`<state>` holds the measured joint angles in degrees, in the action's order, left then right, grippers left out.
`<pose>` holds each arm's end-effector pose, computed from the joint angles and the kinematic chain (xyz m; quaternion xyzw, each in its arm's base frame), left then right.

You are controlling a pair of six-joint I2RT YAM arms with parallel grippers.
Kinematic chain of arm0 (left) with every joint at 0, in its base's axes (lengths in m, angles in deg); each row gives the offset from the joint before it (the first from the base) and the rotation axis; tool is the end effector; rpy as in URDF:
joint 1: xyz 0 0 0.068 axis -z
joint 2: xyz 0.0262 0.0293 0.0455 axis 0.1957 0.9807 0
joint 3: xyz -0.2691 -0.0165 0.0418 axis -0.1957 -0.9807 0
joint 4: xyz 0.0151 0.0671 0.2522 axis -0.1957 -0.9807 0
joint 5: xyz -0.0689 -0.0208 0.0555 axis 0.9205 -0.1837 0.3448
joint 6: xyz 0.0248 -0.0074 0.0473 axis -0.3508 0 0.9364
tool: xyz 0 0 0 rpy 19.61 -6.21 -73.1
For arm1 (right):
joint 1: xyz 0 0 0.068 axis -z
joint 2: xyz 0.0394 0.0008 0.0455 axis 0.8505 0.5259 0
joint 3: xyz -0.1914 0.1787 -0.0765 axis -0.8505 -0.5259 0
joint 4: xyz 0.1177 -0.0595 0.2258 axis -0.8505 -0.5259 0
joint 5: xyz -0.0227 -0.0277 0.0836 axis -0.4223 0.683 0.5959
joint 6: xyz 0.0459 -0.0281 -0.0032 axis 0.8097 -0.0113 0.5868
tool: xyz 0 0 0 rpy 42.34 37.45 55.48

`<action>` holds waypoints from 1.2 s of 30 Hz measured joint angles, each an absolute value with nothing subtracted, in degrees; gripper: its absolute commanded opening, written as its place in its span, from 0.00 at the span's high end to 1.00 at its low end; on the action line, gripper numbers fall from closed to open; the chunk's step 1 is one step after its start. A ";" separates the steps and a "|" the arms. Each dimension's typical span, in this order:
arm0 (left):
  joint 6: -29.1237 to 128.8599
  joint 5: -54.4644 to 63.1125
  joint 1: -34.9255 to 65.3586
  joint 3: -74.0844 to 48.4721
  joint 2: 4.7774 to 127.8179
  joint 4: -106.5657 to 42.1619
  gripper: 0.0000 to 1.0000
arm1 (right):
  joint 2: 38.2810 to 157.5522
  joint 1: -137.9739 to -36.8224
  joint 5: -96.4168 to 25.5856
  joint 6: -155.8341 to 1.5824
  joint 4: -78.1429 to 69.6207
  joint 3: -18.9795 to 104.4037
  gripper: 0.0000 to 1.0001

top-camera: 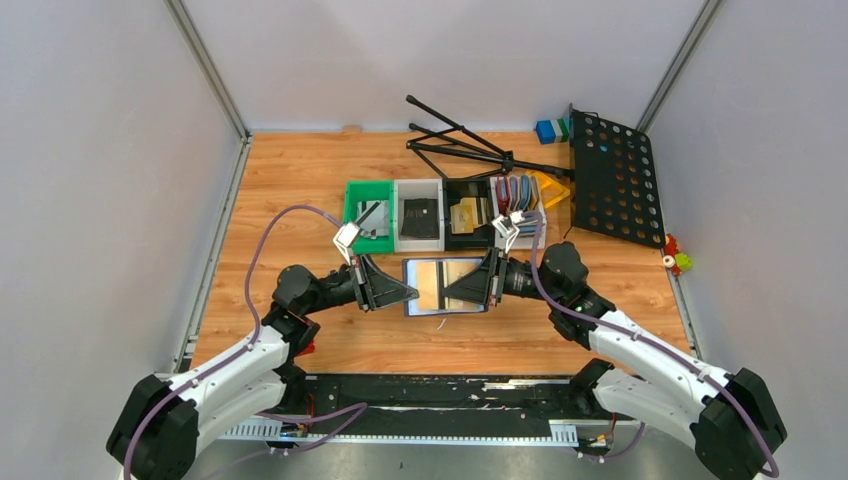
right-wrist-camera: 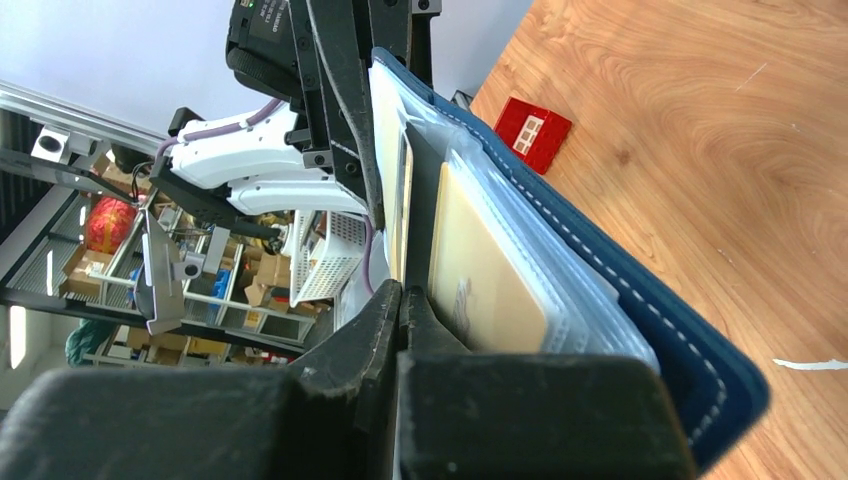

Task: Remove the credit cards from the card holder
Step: Remove the credit card from the card holder, then place the credit card in the storage box.

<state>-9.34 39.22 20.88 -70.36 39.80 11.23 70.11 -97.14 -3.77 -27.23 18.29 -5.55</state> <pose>0.1400 -0.1169 0.2434 0.0732 0.6508 -0.7077 0.2651 0.1495 0.1495 0.2650 -0.1198 0.7157 0.6411 0.2498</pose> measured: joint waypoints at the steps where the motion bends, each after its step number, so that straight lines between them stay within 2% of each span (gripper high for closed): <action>1: -9.31 39.04 20.88 -70.36 39.58 10.99 1.00 | 69.87 -96.88 -3.92 -27.23 17.94 -5.55 1.00; 14: -8.11 37.58 19.57 -70.69 39.01 7.65 1.00 | 67.55 -92.03 -3.94 -28.17 11.75 -5.68 1.00; 23: 2.51 33.23 18.06 -69.14 34.88 -14.58 1.00 | 66.62 -87.16 -6.54 -33.61 0.72 -3.97 1.00; 29: 10.93 28.99 17.89 -66.87 35.18 -28.24 1.00 | 69.72 -83.70 -12.07 -41.81 -10.47 4.53 1.00; 31: 13.02 28.05 17.89 -66.58 35.77 -30.58 0.97 | 72.43 -83.51 -15.51 -44.87 -13.69 8.38 1.00; 36: 17.68 26.02 17.89 -66.47 37.57 -35.65 1.00 | 81.37 -83.46 -24.05 -51.73 -17.95 16.25 1.00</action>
<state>17.68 26.02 17.89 -66.47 37.57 -35.65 81.37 -83.46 -24.05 -51.73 -17.95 16.25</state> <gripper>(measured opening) 0.024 0.009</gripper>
